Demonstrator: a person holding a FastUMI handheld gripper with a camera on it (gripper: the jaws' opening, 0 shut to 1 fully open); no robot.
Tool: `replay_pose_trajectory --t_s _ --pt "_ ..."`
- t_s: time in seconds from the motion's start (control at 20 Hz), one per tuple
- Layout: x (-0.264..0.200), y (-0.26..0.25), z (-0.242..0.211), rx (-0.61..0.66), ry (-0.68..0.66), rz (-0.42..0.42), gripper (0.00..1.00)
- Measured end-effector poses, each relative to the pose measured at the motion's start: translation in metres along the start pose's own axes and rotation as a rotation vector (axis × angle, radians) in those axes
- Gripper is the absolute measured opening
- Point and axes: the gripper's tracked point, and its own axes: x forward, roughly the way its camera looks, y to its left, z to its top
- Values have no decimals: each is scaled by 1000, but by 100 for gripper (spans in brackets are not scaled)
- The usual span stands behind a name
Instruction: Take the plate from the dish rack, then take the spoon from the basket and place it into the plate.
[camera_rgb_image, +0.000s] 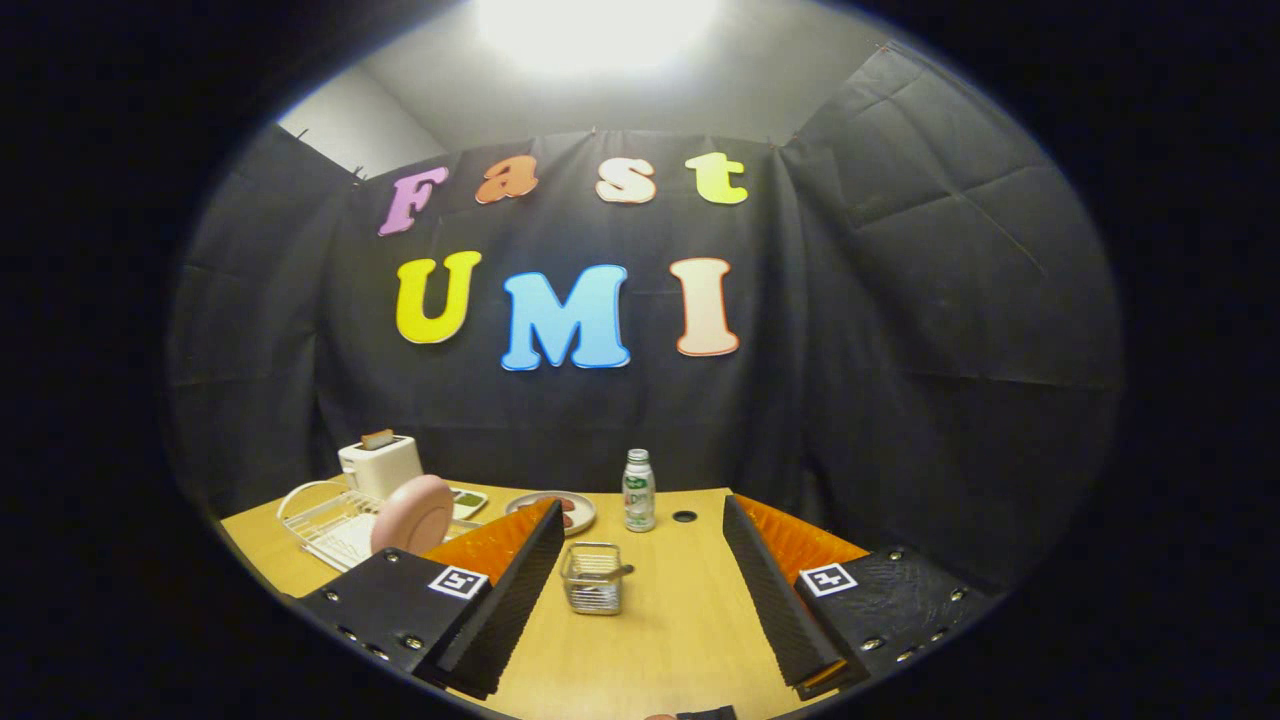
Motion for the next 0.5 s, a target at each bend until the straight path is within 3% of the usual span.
replay_pose_trajectory --t_s 0.3,0.5 --pt "37 98 26 63 63 182 98" --pt "77 151 13 93 204 266 98"
